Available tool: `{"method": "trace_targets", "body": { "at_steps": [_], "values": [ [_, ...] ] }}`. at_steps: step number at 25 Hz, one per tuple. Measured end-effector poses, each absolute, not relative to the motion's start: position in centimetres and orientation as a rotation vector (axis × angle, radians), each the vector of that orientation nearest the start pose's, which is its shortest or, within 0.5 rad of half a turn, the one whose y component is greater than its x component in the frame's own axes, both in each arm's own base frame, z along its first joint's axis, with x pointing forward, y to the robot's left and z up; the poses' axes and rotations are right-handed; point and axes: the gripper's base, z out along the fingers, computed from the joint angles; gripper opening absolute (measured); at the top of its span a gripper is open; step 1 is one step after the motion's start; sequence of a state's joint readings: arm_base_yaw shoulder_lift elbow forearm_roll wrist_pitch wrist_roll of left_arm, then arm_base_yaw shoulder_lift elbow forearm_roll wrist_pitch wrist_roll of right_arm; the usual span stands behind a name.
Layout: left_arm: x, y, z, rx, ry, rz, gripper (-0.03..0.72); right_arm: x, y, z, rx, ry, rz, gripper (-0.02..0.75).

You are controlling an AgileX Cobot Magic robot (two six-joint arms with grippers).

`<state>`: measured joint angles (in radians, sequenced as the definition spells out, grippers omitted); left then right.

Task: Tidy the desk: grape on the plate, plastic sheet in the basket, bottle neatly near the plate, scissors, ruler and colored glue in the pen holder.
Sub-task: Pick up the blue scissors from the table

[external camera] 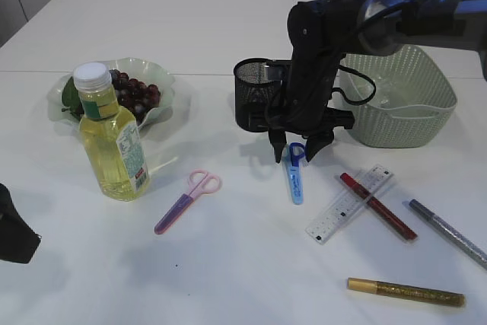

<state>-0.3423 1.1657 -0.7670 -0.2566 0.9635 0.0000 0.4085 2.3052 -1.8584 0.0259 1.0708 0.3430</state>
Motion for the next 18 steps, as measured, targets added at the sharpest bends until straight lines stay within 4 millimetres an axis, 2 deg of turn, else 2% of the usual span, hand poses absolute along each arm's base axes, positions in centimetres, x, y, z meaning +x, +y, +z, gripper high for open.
{"method": "trace_targets", "body": {
  "at_steps": [18],
  "values": [
    [17.9,-8.4,25.7,0.327,2.845,-0.396,0.506,43.5,19.0,13.1,-0.067,3.046,0.095,0.438]
  ]
}}
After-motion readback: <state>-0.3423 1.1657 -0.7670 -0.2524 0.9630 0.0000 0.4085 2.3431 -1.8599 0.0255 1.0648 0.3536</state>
